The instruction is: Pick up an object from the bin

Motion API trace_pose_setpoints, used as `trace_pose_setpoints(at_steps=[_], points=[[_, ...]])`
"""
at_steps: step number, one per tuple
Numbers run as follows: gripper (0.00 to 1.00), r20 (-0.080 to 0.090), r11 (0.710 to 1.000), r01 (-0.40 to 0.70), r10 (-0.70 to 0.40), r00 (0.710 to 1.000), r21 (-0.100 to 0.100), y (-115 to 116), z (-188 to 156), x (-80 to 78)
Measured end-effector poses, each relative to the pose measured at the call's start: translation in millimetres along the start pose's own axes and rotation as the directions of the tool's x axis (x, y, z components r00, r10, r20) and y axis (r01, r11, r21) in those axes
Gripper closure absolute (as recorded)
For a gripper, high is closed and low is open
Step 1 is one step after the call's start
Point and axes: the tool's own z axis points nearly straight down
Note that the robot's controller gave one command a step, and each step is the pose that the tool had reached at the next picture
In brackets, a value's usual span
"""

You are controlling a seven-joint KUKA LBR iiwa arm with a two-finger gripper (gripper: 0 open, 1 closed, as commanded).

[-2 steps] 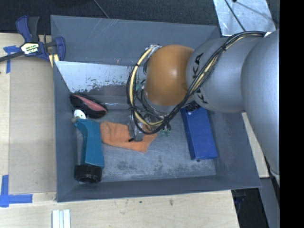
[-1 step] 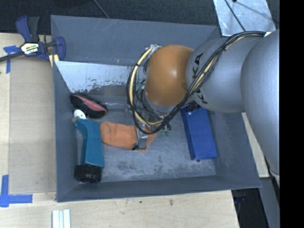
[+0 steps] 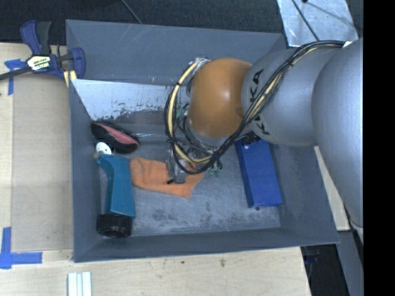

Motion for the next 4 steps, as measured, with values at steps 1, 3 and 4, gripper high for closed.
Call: trace_pose_setpoints(at_steps=[1, 3, 4], points=[[0.0, 0.0, 1.0, 0.0, 0.0, 1.0, 0.0, 0.0, 0.0, 0.0], [0.0, 0.0, 1.0, -0.001, 0.001, 1.0, 0.0, -0.1, 0.0, 0.0], [1.0, 0.0, 1.0, -0.001, 0.001, 1.0, 0.0, -0.1, 0.0, 0.0]])
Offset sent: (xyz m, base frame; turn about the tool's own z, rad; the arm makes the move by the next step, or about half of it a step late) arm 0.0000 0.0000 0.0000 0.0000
